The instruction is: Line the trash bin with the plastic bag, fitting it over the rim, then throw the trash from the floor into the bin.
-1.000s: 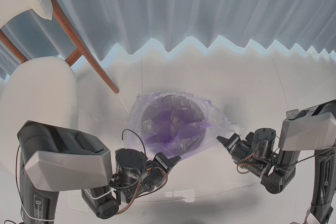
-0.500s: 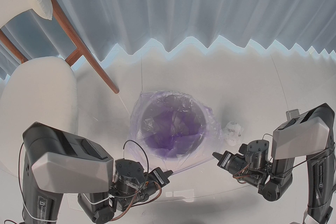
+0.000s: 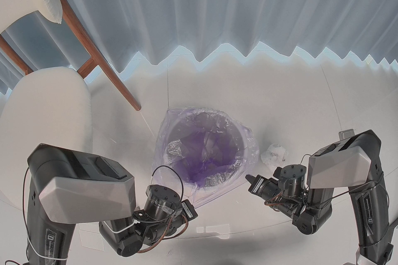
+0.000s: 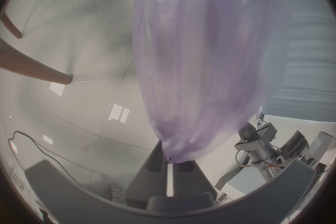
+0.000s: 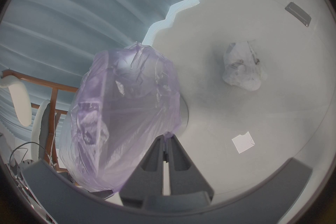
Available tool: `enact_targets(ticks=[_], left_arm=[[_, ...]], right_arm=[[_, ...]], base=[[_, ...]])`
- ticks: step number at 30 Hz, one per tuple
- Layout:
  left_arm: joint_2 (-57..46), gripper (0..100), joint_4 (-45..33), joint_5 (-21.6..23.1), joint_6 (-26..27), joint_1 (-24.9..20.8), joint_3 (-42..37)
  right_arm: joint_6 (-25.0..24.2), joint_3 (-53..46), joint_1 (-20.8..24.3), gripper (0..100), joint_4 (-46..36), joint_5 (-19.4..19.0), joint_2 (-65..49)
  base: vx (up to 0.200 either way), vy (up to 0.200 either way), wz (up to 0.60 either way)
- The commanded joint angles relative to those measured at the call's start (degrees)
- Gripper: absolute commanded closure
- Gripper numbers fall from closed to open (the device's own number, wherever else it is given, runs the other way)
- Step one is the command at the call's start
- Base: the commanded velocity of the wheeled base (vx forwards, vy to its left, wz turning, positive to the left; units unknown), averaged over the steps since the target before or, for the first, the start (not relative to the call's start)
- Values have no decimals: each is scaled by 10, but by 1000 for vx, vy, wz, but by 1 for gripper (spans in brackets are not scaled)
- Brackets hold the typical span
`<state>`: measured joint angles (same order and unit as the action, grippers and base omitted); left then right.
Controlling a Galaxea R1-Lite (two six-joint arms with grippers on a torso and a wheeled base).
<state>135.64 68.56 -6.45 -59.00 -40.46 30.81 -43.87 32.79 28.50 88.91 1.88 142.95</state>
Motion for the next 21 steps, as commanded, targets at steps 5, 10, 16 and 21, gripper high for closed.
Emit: enact_targets(ticks=[5, 10, 16, 21], left_arm=[[0, 100, -166, -16, 12, 14, 107], [5, 100, -207, -38, 12, 15, 142], [2, 0, -200, -39, 4, 13, 136], [-30, 0, -102, -35, -31, -2, 56]], right_arm=[[-1, 41, -4, 100, 8, 1, 32], [-1, 42, -4, 100, 8, 1, 35], [-2, 34, -3, 0, 8, 2, 33], [-6, -33, 2, 0, 10, 23, -7]], base=[[0, 0, 0], [0, 0, 0], [0, 0, 0], [0, 0, 0]])
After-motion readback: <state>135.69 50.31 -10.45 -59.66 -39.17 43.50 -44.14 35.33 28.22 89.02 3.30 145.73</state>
